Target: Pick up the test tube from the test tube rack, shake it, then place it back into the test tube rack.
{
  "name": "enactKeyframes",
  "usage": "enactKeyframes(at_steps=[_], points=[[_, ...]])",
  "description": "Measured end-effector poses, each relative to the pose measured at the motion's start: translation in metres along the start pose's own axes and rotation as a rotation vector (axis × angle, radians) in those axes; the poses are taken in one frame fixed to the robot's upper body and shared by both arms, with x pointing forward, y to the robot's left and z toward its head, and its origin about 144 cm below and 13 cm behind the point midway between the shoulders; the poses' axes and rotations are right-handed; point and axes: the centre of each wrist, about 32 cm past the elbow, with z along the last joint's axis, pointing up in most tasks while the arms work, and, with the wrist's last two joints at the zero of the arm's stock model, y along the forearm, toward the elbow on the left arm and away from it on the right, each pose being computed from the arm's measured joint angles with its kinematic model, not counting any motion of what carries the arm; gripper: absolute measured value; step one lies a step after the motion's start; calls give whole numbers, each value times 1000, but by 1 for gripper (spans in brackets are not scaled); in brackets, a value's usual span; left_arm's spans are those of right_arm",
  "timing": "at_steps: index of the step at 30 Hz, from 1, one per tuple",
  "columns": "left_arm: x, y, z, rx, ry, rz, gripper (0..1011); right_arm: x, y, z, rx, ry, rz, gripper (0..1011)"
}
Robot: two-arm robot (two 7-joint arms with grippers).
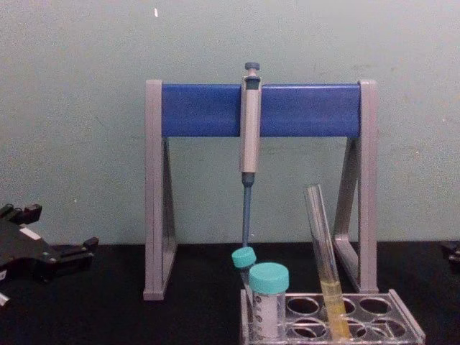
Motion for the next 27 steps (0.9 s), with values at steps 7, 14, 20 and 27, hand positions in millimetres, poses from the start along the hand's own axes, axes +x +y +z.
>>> enactKeyframes(at_steps=[7,14,20,27], points=[[0,0,0,0,0,0,1001,0,0,0,0,0,0,1000],[0,0,0,0,0,0,1001,0,0,0,0,0,0,1000],[0,0,0,0,0,0,1001,0,0,0,0,0,0,1000],[0,0,0,0,0,0,1001,0,0,0,0,0,0,1000]])
